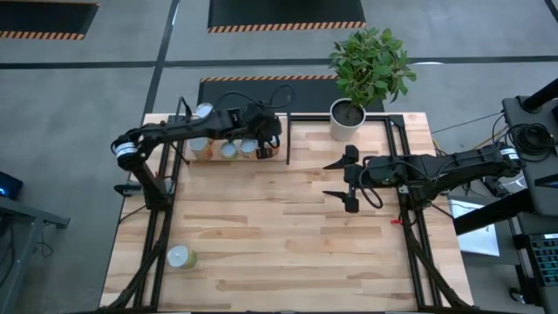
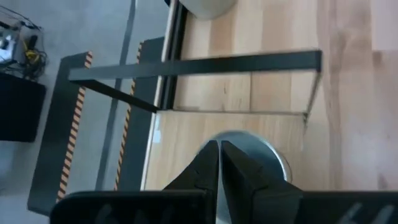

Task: Pick and place cans onto a shelf
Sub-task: Put the orange corn can on the shelf

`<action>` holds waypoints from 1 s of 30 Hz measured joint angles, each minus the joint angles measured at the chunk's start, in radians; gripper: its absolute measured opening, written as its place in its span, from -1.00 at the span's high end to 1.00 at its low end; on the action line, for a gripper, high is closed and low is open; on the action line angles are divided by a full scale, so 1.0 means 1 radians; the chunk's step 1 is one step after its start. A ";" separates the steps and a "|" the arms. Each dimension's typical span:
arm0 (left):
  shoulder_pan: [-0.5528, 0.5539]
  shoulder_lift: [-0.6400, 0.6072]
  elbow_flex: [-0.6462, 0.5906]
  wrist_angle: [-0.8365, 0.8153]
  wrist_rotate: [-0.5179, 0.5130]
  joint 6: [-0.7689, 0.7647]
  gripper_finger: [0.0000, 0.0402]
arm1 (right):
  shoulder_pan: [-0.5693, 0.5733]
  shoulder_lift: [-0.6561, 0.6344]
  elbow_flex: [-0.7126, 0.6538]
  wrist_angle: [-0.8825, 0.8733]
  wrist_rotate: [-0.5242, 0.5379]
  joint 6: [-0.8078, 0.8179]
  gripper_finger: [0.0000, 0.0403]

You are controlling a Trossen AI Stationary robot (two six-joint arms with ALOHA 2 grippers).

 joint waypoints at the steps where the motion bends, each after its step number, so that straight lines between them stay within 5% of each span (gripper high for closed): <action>1: 0.002 0.004 0.000 0.008 0.001 -0.003 1.00 | 0.000 0.000 0.000 0.000 0.000 0.000 -0.62; 15: 0.018 0.089 -0.006 0.021 -0.009 -0.025 1.00 | 0.000 0.000 -0.001 -0.001 0.001 0.000 -0.62; 22: 0.031 0.094 -0.006 0.009 -0.160 -0.283 1.00 | 0.000 0.000 -0.001 -0.001 0.001 0.000 -0.62; 30: 0.011 0.092 0.021 -0.003 -0.154 -0.332 1.00 | 0.000 0.000 -0.001 -0.001 0.001 0.000 -0.62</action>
